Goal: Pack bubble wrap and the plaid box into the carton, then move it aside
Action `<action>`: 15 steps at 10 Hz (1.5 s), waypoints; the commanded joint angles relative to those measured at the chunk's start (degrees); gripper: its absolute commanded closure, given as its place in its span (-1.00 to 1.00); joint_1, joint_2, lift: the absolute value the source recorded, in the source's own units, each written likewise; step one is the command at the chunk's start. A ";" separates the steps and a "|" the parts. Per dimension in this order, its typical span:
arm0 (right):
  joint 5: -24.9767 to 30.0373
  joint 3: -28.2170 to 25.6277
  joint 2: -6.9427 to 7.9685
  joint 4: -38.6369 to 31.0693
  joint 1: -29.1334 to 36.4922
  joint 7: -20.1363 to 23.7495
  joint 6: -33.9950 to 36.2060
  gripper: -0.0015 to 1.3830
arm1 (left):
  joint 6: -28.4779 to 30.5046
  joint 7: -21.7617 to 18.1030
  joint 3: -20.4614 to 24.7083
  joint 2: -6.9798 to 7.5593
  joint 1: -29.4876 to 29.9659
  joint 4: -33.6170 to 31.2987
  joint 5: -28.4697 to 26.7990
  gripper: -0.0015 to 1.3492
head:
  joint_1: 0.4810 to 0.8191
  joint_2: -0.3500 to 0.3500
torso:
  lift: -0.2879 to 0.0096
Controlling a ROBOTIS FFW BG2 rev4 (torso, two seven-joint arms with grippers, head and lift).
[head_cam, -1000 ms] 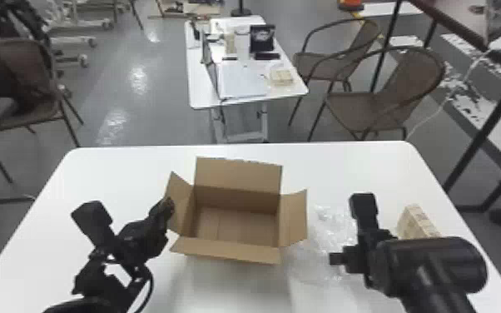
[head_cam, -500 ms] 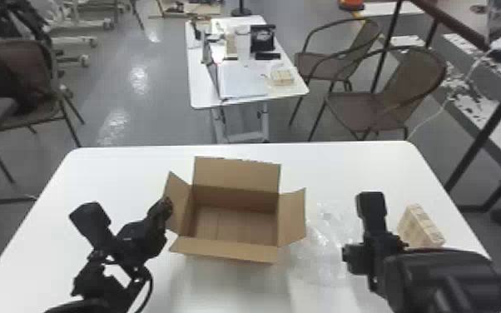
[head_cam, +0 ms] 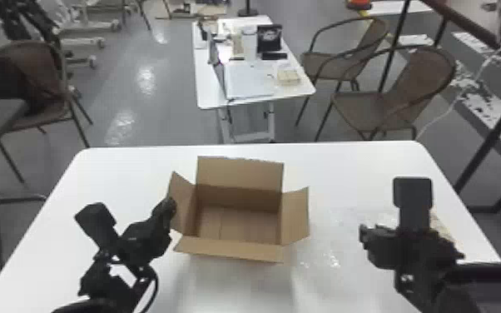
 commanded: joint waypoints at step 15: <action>1.65 -0.52 0.60 17.09 -6.54 -0.01 7.83 -0.28 | -2.13 4.29 -2.04 0.18 1.11 0.00 1.45 0.80 | 0.27 0.17 | 0.75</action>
